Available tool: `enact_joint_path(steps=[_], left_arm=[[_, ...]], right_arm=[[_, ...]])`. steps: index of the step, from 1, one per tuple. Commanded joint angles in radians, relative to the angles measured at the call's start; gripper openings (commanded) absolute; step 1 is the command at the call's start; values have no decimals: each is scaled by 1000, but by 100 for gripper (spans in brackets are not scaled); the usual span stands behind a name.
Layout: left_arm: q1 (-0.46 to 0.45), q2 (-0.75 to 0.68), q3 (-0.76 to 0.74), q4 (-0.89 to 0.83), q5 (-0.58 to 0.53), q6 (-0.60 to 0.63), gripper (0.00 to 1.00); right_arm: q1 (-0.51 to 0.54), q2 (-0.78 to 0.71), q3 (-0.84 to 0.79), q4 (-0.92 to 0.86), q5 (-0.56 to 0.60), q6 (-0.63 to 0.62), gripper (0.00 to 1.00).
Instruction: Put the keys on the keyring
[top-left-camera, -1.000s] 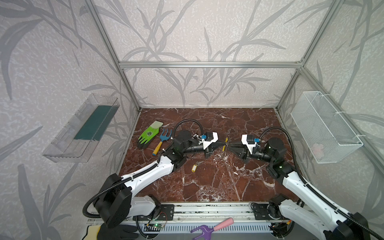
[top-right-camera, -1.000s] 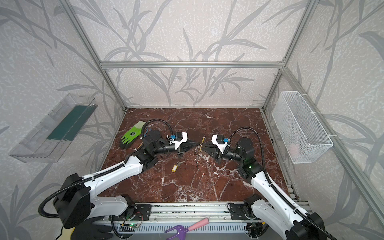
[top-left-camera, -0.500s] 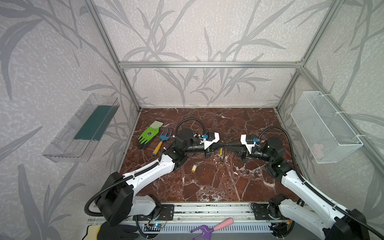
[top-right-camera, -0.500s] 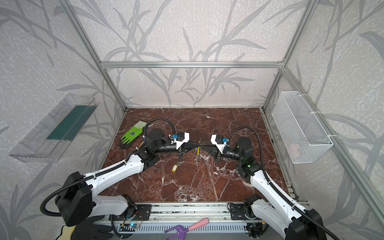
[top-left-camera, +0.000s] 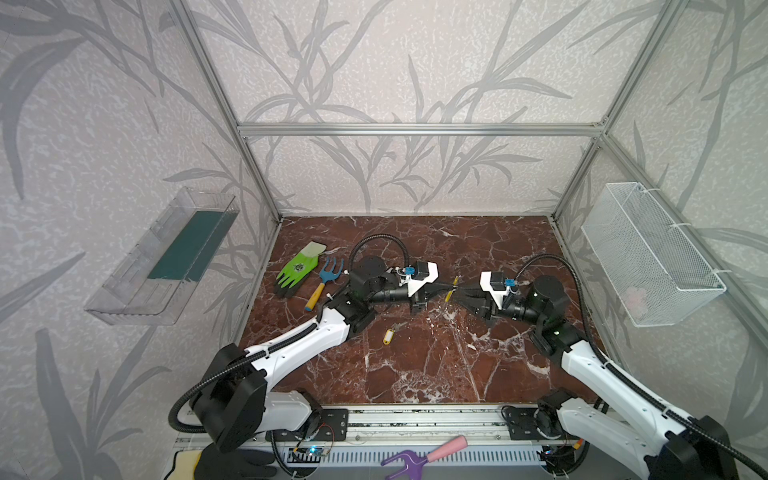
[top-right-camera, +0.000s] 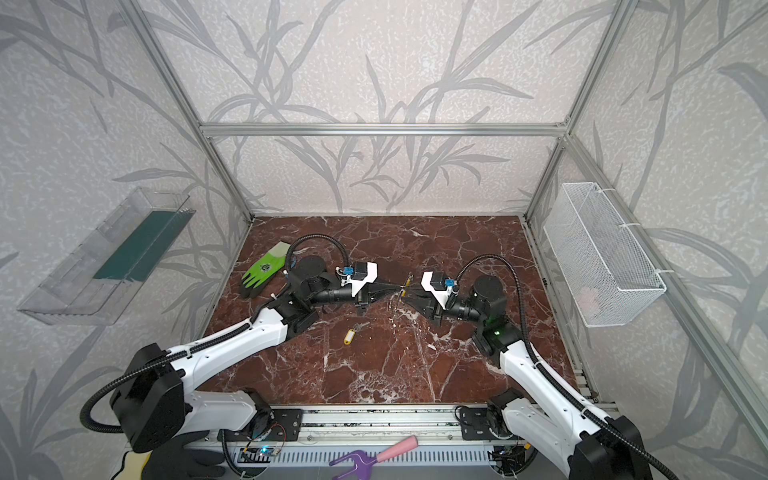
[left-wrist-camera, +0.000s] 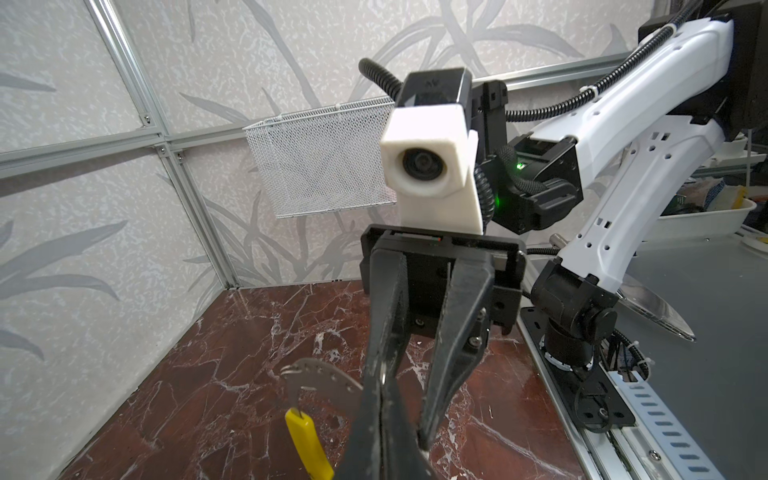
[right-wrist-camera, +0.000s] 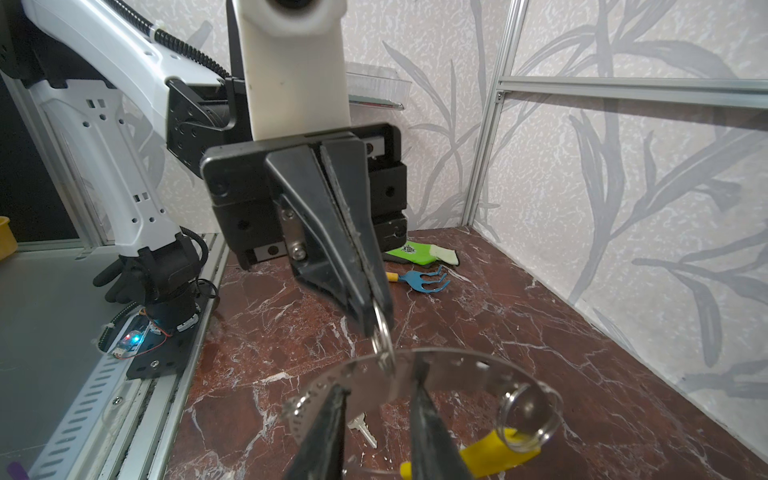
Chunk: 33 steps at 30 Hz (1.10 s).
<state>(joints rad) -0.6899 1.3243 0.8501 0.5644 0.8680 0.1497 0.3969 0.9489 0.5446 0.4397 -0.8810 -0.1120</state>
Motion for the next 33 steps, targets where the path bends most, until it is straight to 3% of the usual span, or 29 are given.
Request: enact_joint_path(steps=[1, 13, 24, 28, 31, 33], left_arm=[[3, 13, 33, 80, 30, -47, 0], [3, 24, 35, 94, 38, -65, 0], [3, 28, 40, 75, 35, -45, 0], [4, 20, 49, 12, 10, 3, 0], [2, 7, 55, -67, -48, 73, 0], [0, -10, 58, -127, -97, 134, 13]], right_arm=[[-6, 2, -8, 60, -7, 17, 28], [-6, 8, -5, 153, -28, 75, 21], [-6, 25, -7, 175, -39, 86, 1], [-6, 12, 5, 116, -15, 57, 0], [-6, -12, 41, -27, 35, 1, 0], [-6, -30, 78, -153, 91, -53, 0]])
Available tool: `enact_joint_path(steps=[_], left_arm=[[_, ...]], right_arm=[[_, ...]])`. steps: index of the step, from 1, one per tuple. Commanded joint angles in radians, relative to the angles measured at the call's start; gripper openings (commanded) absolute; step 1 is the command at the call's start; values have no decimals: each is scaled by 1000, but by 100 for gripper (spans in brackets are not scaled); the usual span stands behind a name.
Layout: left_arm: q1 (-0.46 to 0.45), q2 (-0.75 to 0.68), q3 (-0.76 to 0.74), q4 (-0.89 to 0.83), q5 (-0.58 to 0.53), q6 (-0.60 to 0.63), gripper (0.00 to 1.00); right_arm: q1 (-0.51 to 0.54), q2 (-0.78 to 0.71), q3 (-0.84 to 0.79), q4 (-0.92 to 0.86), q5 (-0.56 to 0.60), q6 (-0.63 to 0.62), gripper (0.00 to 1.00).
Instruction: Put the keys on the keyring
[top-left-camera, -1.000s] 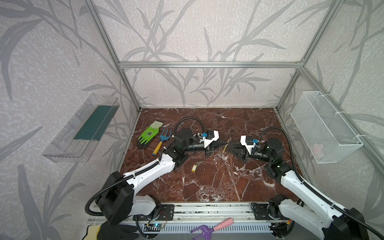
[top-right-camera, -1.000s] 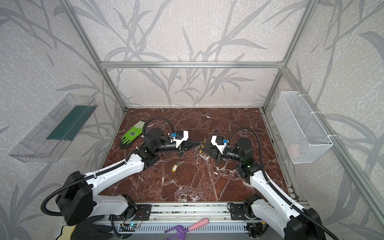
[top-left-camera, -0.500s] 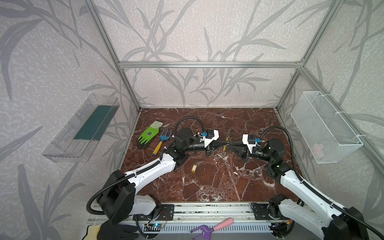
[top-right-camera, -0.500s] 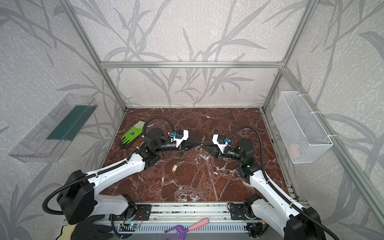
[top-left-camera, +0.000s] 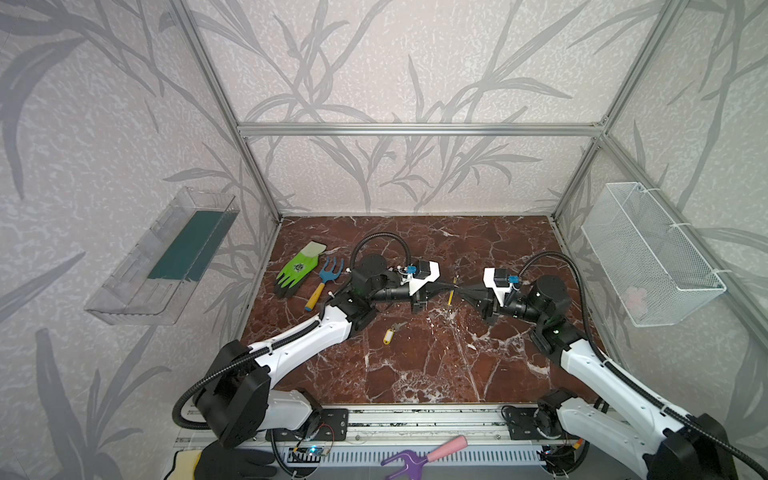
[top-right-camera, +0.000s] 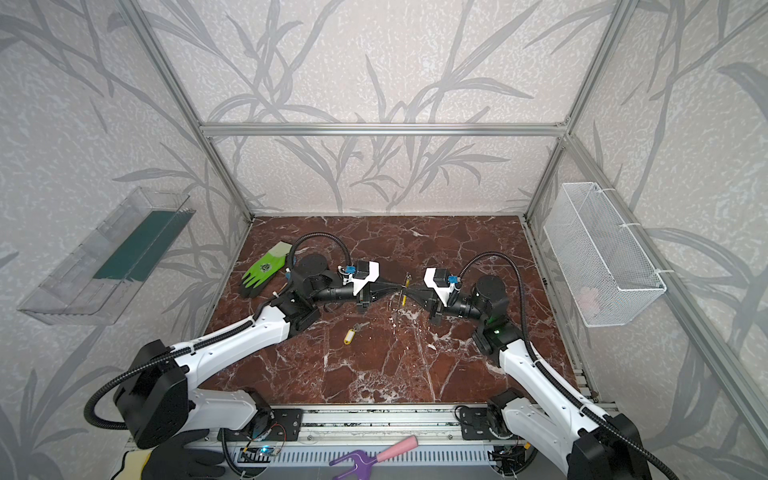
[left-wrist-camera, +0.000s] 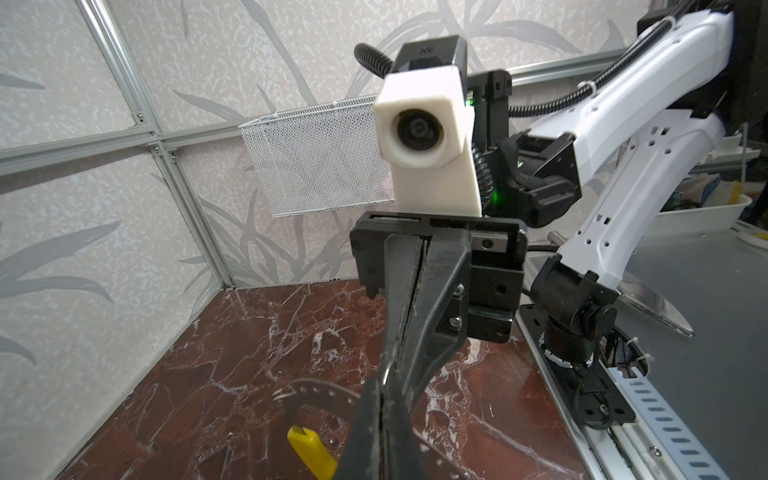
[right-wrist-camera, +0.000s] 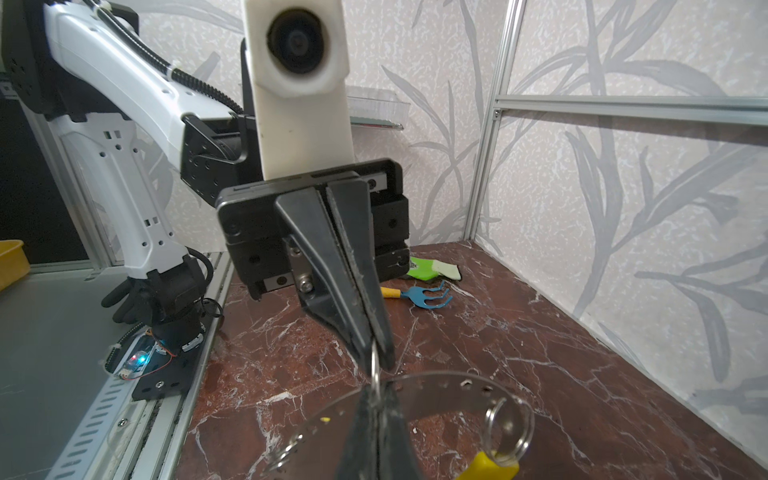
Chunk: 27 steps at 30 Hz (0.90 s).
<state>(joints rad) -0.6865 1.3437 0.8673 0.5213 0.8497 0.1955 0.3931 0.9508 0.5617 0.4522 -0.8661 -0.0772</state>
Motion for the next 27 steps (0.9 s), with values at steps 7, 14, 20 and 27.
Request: enact_joint_path(steps=[7, 14, 20, 27], left_arm=[[-27, -151, 10, -218, -331, 321, 40], [-114, -149, 23, -273, -513, 539, 37], [-172, -113, 11, -259, -624, 668, 37], [-190, -84, 7, -236, -668, 717, 35]], right_arm=[[27, -82, 88, -347, 310, -206, 0], [135, -92, 106, -398, 509, -353, 0], [199, -95, 138, -444, 603, -427, 0], [213, -88, 157, -473, 624, -443, 0]])
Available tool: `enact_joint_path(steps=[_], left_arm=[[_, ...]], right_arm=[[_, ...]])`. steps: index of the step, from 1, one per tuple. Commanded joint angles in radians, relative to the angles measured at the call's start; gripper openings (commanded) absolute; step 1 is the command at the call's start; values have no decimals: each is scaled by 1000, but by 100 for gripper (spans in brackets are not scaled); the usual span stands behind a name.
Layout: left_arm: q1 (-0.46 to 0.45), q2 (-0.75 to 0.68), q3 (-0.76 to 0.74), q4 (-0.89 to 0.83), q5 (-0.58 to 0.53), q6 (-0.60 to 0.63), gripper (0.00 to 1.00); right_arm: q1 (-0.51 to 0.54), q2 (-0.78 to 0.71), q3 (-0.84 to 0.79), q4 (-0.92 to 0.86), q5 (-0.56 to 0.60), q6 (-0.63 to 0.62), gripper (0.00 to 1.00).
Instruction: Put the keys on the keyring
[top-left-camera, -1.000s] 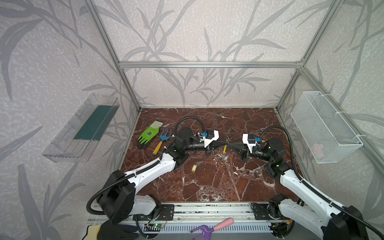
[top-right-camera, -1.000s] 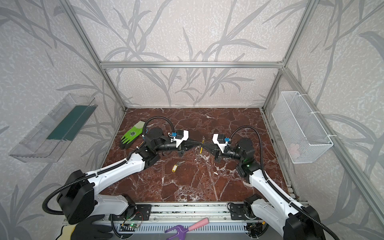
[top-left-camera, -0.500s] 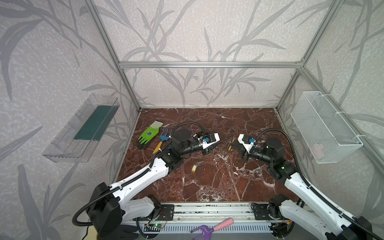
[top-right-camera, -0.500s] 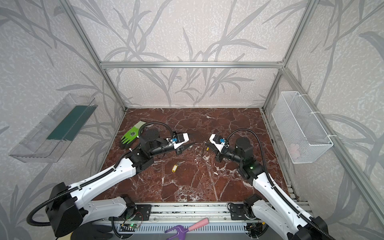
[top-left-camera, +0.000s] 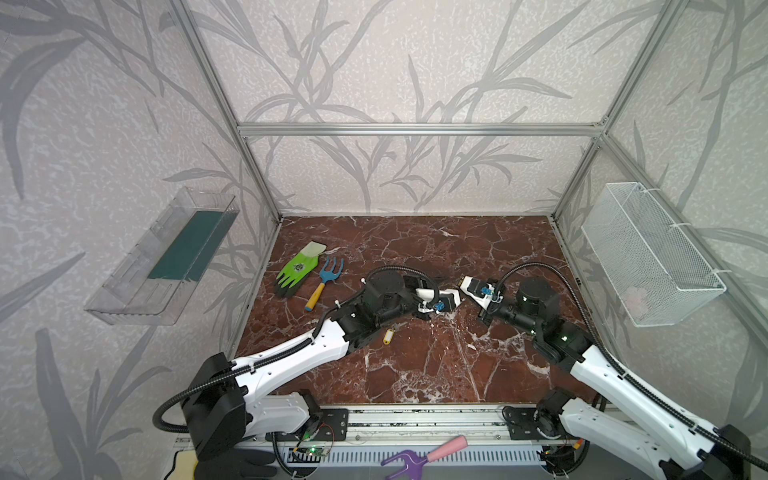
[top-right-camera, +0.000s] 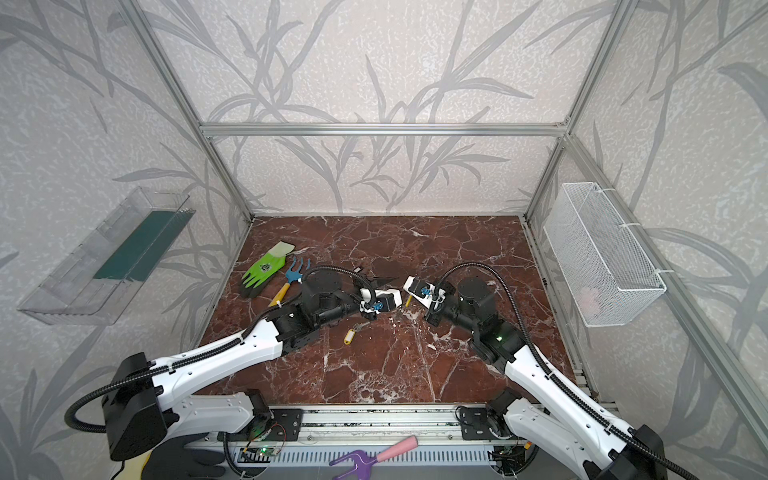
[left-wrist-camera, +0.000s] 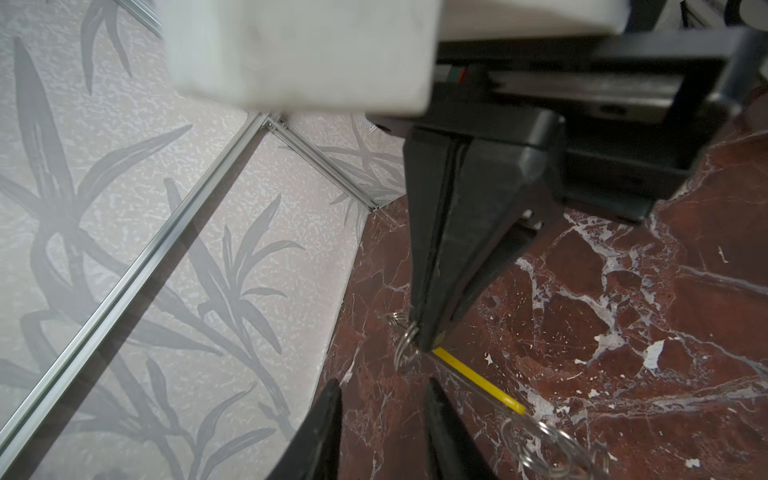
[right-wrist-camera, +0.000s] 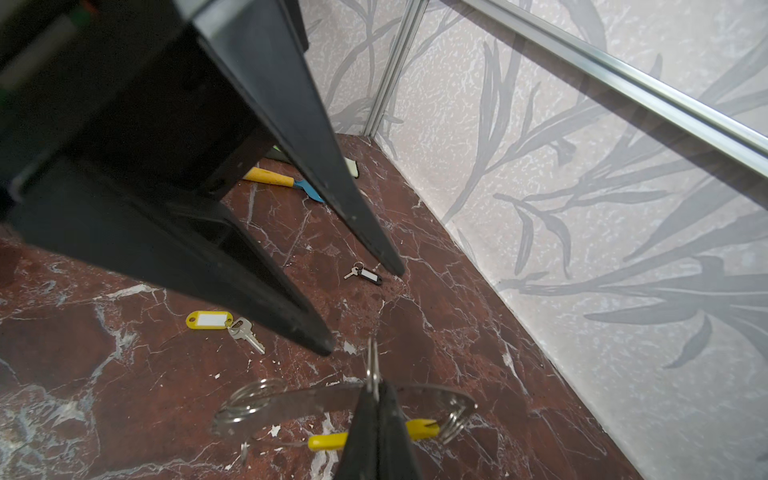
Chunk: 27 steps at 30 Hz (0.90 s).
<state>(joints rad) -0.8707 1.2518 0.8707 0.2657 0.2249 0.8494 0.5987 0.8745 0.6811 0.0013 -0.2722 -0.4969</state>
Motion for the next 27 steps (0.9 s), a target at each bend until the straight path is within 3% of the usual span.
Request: enact_joint_path(steps=[1, 12, 16, 27], left_arm=[[-7, 11, 3, 22, -51, 67, 34], [-8, 41, 16, 36, -5, 27, 31], [-8, 45, 25, 26, 21, 7, 22], [-9, 50, 31, 27, 65, -55, 17]], right_arm=[[6, -9, 41, -26, 30, -23, 0], [8, 8, 61, -49, 0, -22, 0], [7, 3, 62, -47, -9, -15, 0], [7, -2, 62, -50, -19, 2, 0]])
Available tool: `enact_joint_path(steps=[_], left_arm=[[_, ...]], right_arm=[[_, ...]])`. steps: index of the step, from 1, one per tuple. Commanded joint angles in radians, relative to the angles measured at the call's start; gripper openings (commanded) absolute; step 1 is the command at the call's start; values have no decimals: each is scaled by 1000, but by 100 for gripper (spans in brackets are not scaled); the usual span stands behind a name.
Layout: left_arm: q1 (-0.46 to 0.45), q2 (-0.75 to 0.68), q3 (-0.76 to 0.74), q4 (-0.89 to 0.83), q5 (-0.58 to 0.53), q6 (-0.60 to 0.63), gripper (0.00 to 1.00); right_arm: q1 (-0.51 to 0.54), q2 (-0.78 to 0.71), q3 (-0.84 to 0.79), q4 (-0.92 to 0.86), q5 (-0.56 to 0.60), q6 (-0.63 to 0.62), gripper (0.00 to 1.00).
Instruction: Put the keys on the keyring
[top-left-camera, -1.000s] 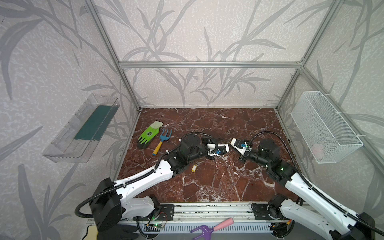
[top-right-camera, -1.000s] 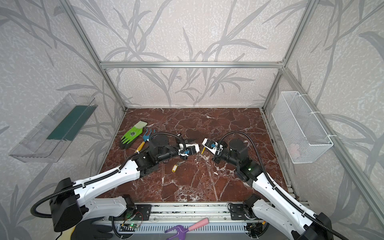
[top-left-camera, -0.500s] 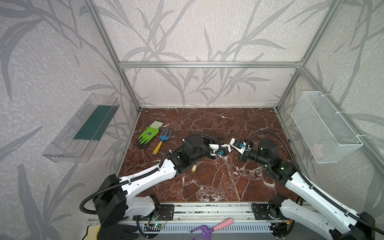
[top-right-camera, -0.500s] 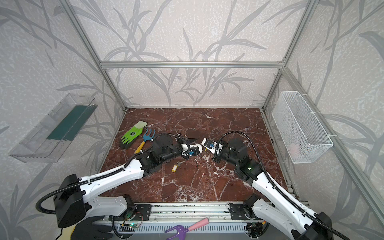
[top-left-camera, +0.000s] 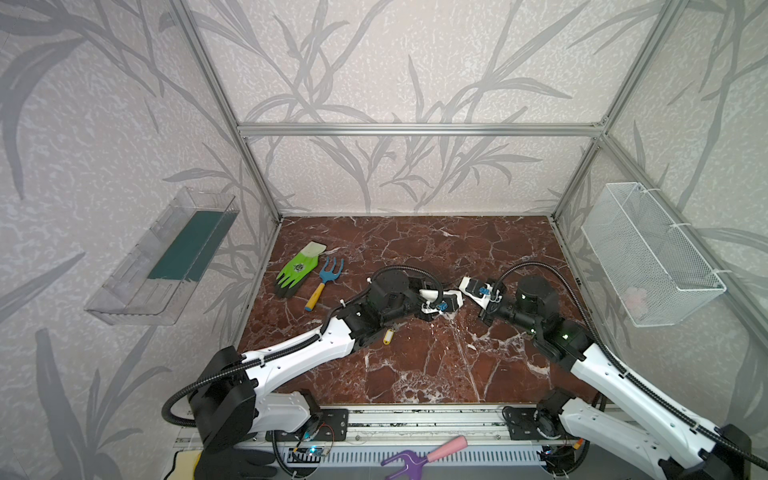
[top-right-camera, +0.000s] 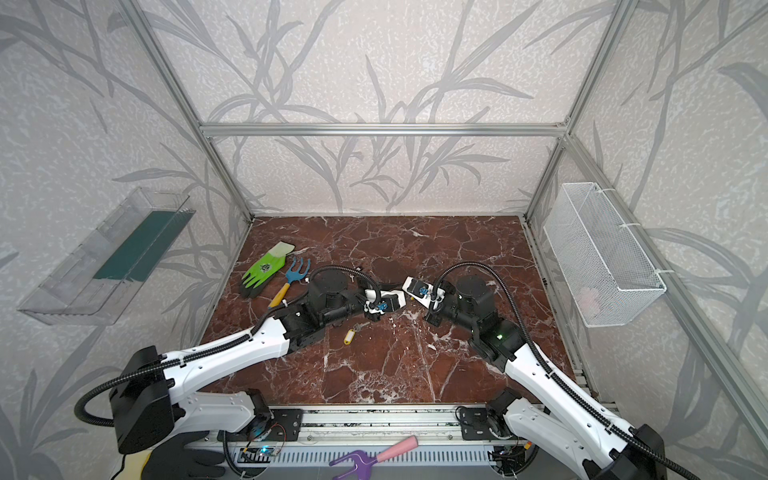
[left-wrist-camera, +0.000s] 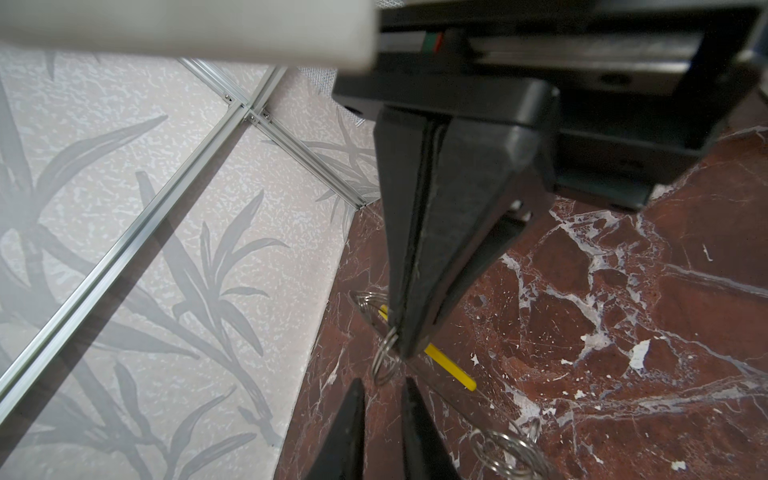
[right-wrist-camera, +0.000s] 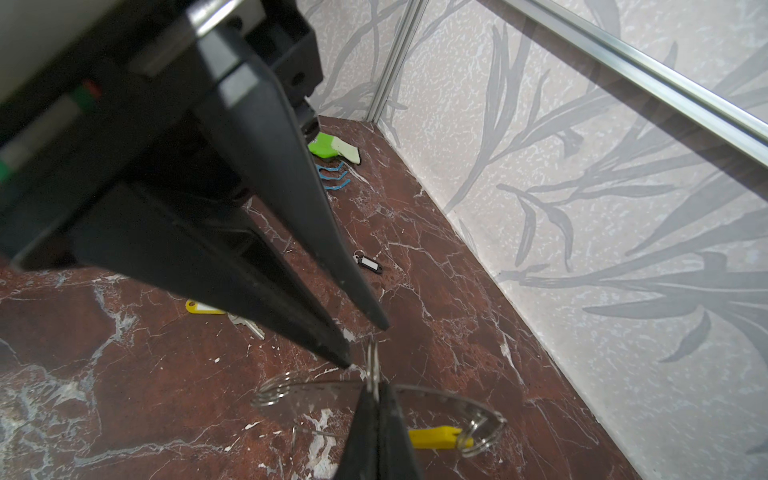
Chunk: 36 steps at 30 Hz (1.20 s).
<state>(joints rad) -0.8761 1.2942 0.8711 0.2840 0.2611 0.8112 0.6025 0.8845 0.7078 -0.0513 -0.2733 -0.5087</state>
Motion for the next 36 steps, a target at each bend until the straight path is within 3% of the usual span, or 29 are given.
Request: enact_joint_path(steps=[1, 36], left_arm=[[-3, 8, 31, 8, 33, -18, 16], [-9, 50, 28, 102, -49, -85, 0]], right_arm=[[4, -13, 35, 2, -18, 16, 0], [6, 13, 29, 68, -46, 75, 0]])
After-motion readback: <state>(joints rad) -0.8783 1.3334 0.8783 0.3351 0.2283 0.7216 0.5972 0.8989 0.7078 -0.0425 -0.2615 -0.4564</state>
